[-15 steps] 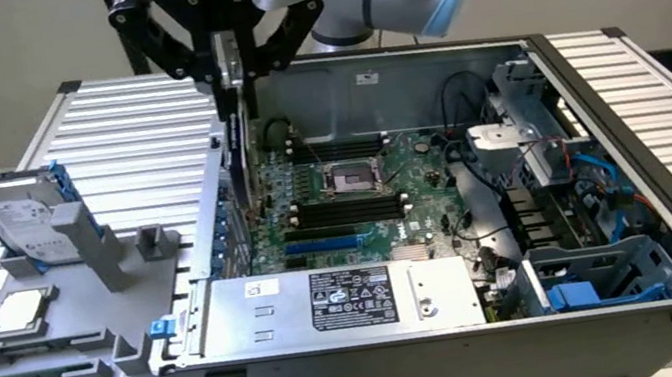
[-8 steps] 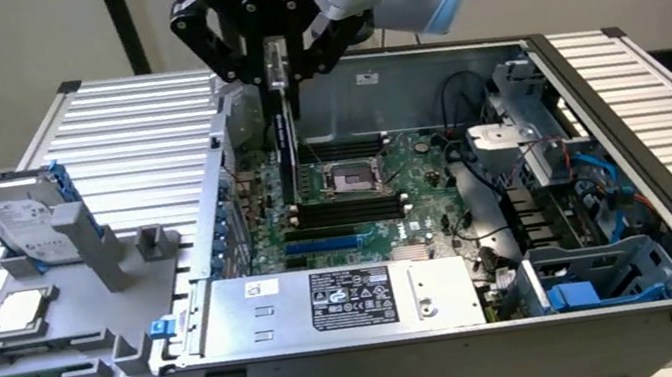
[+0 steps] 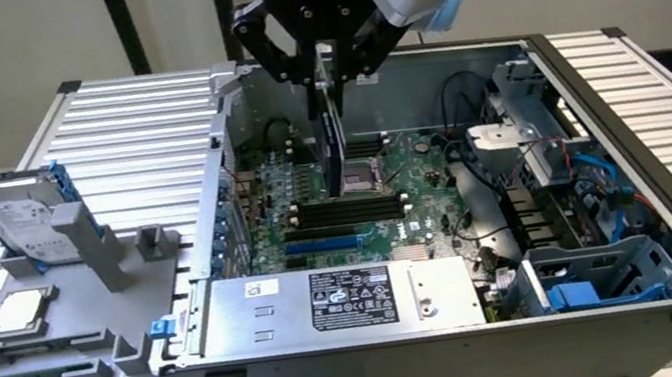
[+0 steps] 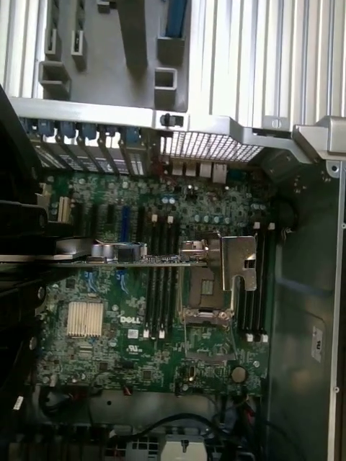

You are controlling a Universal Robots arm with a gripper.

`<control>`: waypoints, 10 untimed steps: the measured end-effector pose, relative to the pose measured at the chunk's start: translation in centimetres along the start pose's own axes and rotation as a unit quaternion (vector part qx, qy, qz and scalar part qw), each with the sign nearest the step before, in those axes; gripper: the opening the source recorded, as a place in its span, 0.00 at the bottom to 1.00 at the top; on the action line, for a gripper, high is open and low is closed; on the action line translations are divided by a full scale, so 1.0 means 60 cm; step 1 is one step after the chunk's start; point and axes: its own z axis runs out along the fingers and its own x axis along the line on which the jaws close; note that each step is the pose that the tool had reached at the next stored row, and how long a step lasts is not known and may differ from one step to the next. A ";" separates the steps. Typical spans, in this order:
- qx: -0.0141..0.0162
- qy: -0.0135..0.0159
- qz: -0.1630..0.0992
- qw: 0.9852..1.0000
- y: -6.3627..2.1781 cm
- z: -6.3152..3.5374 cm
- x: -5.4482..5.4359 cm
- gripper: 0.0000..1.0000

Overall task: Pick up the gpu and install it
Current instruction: 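Pick up the gpu and move the gpu toward the slot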

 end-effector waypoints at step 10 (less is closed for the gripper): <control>0.000 0.002 0.000 1.000 0.013 0.009 -0.054 0.27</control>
